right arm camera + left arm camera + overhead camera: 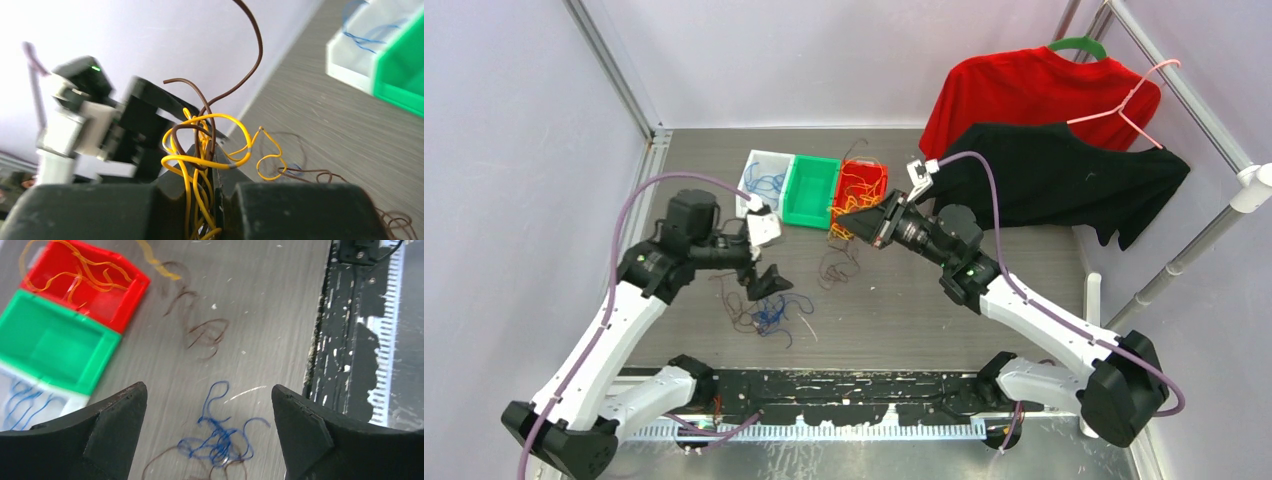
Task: Untangle the cables
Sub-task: Untie the cable.
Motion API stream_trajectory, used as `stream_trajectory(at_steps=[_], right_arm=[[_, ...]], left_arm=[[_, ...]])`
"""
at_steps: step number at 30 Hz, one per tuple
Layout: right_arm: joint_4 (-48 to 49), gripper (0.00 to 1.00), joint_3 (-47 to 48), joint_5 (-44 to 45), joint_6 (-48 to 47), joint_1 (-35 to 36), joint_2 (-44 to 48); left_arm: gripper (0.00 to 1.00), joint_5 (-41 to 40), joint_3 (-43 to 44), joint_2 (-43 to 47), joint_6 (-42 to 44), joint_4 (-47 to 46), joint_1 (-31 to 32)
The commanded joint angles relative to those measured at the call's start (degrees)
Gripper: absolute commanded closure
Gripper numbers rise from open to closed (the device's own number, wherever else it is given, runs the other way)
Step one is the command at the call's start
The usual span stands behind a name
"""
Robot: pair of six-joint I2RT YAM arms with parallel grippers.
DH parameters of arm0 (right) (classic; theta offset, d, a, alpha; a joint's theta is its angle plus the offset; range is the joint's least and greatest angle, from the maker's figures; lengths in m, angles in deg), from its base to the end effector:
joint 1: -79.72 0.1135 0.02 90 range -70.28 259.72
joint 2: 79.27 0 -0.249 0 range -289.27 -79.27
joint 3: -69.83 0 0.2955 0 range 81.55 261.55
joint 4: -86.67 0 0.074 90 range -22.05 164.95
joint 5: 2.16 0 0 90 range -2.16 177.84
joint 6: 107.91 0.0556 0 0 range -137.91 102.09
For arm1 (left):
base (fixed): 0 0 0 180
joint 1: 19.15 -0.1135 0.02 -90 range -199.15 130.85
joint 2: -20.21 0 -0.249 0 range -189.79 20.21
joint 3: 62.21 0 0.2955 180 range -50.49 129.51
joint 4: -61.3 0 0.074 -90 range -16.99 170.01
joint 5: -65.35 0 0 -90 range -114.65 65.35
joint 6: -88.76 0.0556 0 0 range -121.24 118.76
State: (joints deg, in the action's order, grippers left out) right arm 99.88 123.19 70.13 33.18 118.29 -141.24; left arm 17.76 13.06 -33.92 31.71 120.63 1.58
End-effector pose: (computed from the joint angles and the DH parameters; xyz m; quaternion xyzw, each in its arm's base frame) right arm 0.2410 0.2138 0.2992 -0.0394 0.6784 0.5860 0.4414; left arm 0.2113 -0.1201 0.3507 0.5196 0.6769 -0.2802 0.4396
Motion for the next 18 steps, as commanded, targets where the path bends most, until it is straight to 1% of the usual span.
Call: stream_trajectory(at_steps=[1,2,4,7,9,11,13,15,18], right_arm=[[12.9,0.93,6.0,-5.1,5.6,1.2,-1.3],[12.8,0.93,6.8,-5.6,5.5,1.6,-1.6],[13.1,0.93,7.2,-6.0,5.6,2.0,-2.3],[14.4,0.93,6.9,-6.5,6.1,2.4,-2.9],[15.0,0.93,6.9,-6.9,6.6,2.5,-3.6],[16.2,0.93,6.9,-7.3,7.2,2.6,-4.3],[17.3,0.93,7.0,-7.8,7.9,2.6,-4.9],[17.8,0.93,7.0,-7.8,8.7,2.7,-5.3],[18.1,0.93,6.6,-8.1,9.5,2.7,-5.7]], left_arm=[[0.07,-4.7,-4.5,-1.1,-12.8,-19.0,6.5],[0.09,-5.7,-4.9,-1.8,-15.4,-22.4,6.6],[0.12,-6.2,-4.8,-2.9,-17.5,-27.2,6.6],[0.22,-7.4,-4.4,-4.2,-20.4,-32.4,6.7],[0.28,-5.6,-4.2,-4.8,-22.0,-33.6,6.7],[0.32,-2.6,-4.2,-5.4,-22.7,-32.5,6.9],[0.36,-2.4,-5.3,-5.4,-21.7,-32.1,7.4],[0.45,-3.0,-7.1,-4.8,-21.7,-33.7,7.5],[0.64,-2.0,-7.8,-4.9,-22.5,-34.7,7.5]])
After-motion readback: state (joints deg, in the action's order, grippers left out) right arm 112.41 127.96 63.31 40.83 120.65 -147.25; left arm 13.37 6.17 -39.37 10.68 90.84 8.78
